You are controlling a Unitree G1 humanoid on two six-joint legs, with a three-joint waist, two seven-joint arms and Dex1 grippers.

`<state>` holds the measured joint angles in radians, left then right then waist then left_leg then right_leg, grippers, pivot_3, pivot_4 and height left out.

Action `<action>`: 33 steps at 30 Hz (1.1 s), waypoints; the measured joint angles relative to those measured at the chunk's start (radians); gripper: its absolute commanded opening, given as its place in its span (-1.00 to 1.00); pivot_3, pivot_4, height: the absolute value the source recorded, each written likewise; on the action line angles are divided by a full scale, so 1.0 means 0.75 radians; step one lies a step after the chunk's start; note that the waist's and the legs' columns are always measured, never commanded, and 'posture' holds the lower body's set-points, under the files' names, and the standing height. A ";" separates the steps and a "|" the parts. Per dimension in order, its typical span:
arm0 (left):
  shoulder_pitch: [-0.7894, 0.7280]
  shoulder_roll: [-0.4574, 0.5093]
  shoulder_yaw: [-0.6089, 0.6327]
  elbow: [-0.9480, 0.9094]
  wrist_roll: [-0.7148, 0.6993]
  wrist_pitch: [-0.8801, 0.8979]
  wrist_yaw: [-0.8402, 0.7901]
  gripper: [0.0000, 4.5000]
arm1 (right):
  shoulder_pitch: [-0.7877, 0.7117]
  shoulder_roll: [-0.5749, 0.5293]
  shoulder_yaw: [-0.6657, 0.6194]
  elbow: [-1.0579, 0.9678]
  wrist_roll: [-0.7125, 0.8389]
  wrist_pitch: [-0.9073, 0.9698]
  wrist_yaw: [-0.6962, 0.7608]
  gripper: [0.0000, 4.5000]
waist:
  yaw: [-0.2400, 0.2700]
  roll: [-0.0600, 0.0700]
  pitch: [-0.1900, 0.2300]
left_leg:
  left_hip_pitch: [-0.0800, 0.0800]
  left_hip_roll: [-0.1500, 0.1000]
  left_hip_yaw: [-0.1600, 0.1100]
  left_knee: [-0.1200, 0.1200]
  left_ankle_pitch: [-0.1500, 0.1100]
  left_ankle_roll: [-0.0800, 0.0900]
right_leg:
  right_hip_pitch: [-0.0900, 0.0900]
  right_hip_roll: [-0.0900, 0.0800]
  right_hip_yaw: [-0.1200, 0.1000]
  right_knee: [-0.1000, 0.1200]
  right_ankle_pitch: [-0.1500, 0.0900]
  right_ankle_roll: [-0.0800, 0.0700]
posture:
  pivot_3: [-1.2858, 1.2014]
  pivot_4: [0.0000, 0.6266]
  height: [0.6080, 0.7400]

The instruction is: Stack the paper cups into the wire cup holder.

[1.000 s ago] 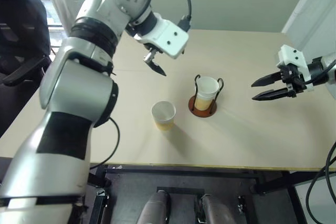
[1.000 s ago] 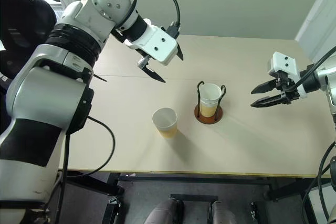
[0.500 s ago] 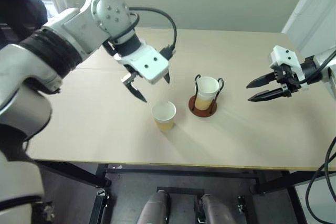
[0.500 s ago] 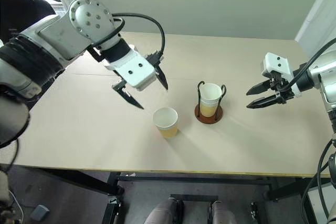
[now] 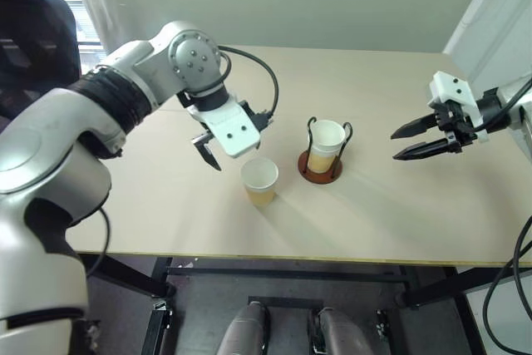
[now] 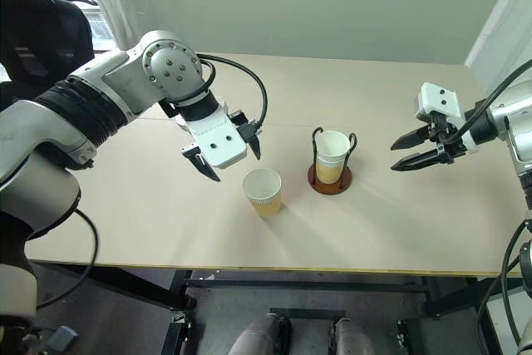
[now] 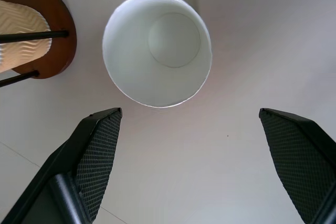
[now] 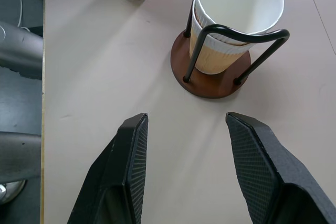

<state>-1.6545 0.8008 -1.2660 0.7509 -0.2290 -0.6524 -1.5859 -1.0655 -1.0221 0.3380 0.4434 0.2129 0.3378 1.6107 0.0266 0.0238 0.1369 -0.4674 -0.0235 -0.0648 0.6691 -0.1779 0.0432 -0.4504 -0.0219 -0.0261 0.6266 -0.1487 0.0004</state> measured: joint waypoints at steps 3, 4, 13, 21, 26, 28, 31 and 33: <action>0.019 0.015 0.010 -0.038 0.002 0.003 0.000 0.99 | -0.010 0.001 0.003 0.002 0.000 -0.003 0.000 0.04 | 0.001 0.000 0.000 | 0.000 0.000 -0.001 -0.001 0.000 0.000 | 0.000 0.000 0.000 0.000 0.000 0.000 | 0.03 -0.52 1.00; 0.031 0.026 0.010 -0.059 0.001 0.007 0.000 0.99 | -0.010 0.001 0.005 0.003 0.000 -0.003 0.000 0.04 | 0.001 0.000 0.000 | 0.000 0.000 0.000 -0.001 0.000 0.000 | 0.000 0.000 0.000 0.000 -0.001 0.000 | 0.03 -0.52 1.00; 0.040 0.086 -0.015 -0.143 0.003 0.024 0.000 0.99 | -0.011 0.020 0.010 0.019 0.000 -0.003 0.000 0.04 | 0.001 0.000 0.000 | -0.003 0.000 -0.002 -0.002 -0.001 0.000 | -0.002 0.000 -0.001 -0.001 -0.001 -0.001 | 0.03 -0.52 1.00; 0.092 0.069 -0.018 -0.173 0.031 0.041 0.000 0.99 | -0.010 0.028 0.010 0.019 0.000 -0.003 0.000 0.04 | 0.002 0.000 0.000 | -0.003 0.000 -0.002 -0.002 -0.002 -0.003 | -0.002 0.000 -0.001 0.000 -0.001 -0.001 | 0.03 -0.52 1.00; 0.094 0.058 -0.018 -0.194 0.047 0.050 0.000 0.99 | -0.010 0.028 0.010 0.018 0.000 -0.003 0.000 0.04 | 0.002 0.000 0.000 | -0.003 0.000 -0.002 -0.002 -0.002 -0.003 | -0.002 0.000 -0.001 -0.001 -0.001 -0.001 | 0.03 -0.52 1.00; 0.098 0.058 -0.017 -0.200 0.048 0.053 0.000 0.99 | -0.010 0.028 0.010 0.018 0.000 -0.003 0.000 0.04 | 0.002 0.000 0.000 | -0.003 0.000 -0.002 -0.002 -0.002 -0.003 | -0.002 0.000 -0.001 0.000 -0.001 -0.001 | 0.03 -0.52 1.00; 0.123 0.050 -0.016 -0.203 0.055 0.052 0.000 0.83 | -0.010 0.028 0.010 0.017 0.000 -0.003 0.000 0.04 | 0.002 0.000 0.000 | -0.003 0.000 -0.002 -0.002 -0.002 -0.004 | -0.002 0.000 -0.001 0.000 -0.001 -0.001 | 0.03 -0.52 1.00; 0.135 0.046 -0.016 -0.205 0.064 0.049 0.000 0.60 | -0.010 0.028 0.010 0.017 0.000 -0.003 0.000 0.04 | 0.002 0.000 0.000 | -0.003 0.000 -0.002 -0.002 -0.002 -0.003 | -0.002 0.000 -0.001 0.000 -0.001 -0.001 | 0.03 -0.52 1.00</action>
<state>-1.5533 0.8351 -1.2780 0.5969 -0.1812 -0.6159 -1.5861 -1.0731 -1.0010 0.3456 0.4558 0.2128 0.3359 1.6107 0.0279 0.0239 0.1369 -0.4695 -0.0238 -0.0665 0.6673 -0.1796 0.0406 -0.4522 -0.0220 -0.0266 0.6263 -0.1492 -0.0002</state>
